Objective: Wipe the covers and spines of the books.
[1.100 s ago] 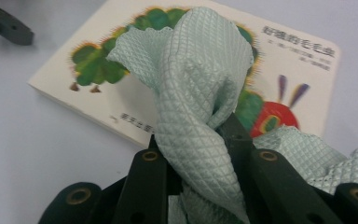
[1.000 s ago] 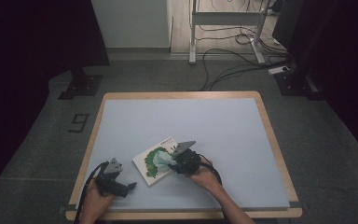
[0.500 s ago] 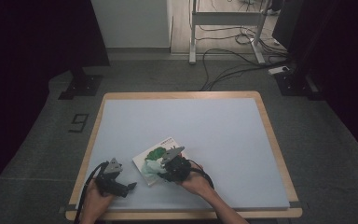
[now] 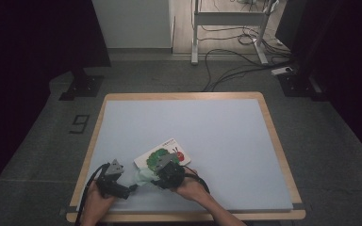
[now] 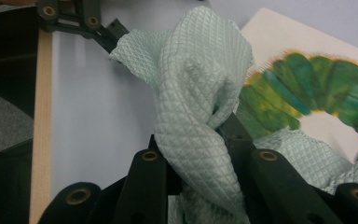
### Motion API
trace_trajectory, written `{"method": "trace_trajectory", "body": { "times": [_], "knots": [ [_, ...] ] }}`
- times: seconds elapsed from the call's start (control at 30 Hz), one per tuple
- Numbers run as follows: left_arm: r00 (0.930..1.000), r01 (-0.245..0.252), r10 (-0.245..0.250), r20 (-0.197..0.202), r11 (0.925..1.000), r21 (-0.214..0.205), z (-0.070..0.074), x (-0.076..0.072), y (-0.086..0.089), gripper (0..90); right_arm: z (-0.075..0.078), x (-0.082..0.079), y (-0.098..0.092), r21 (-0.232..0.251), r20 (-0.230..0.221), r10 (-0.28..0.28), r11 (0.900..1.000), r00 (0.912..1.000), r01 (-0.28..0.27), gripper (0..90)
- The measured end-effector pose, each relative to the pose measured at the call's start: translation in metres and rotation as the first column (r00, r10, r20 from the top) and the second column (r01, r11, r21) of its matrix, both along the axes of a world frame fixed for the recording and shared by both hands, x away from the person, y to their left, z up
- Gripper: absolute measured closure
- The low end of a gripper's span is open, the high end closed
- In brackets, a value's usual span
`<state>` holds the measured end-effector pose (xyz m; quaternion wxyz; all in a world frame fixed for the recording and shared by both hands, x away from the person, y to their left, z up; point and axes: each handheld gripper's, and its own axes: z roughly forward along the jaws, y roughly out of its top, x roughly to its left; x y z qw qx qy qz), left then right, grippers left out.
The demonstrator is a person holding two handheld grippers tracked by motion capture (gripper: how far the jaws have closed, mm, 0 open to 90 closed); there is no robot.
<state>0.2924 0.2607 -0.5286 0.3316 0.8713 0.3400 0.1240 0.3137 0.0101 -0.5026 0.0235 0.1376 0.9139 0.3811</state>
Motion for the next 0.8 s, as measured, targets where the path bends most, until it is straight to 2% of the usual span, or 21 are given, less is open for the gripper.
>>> {"method": "trace_trajectory", "body": {
  "times": [0.13, 0.33, 0.8],
  "knots": [
    [1.0000, 0.000, 0.000, 0.000, 1.0000, 0.000, 0.000, 0.000, 0.000, 0.0, 0.001, -0.003, 0.006, -0.010, 0.005, 0.018, 0.9998, 0.9998, -0.018, 74.5],
    [1.0000, 0.000, 0.000, 0.000, 1.0000, 0.000, 0.000, 0.000, 0.000, 0.0, 0.002, 0.002, 0.010, -0.017, -0.003, 0.019, 0.9997, 0.9998, -0.019, 74.6],
    [1.0000, 0.000, 0.000, 0.000, 1.0000, 0.000, 0.000, 0.000, 0.000, 0.0, 0.002, 0.022, 0.027, -0.028, 0.025, -0.027, 0.9992, 0.9993, 0.028, 74.3]
  ]
}}
